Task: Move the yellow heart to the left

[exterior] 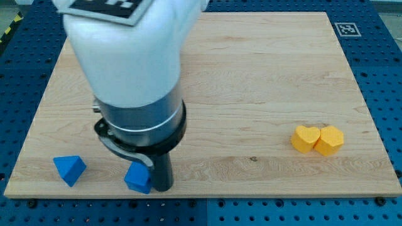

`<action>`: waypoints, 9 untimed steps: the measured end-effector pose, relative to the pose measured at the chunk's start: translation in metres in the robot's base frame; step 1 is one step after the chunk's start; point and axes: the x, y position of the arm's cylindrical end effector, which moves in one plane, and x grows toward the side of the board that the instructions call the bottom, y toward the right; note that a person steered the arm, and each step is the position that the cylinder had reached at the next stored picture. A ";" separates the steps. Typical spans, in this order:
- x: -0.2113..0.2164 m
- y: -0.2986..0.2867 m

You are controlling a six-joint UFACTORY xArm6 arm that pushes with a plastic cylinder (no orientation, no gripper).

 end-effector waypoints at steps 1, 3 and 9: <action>0.003 -0.014; 0.002 -0.031; 0.007 0.203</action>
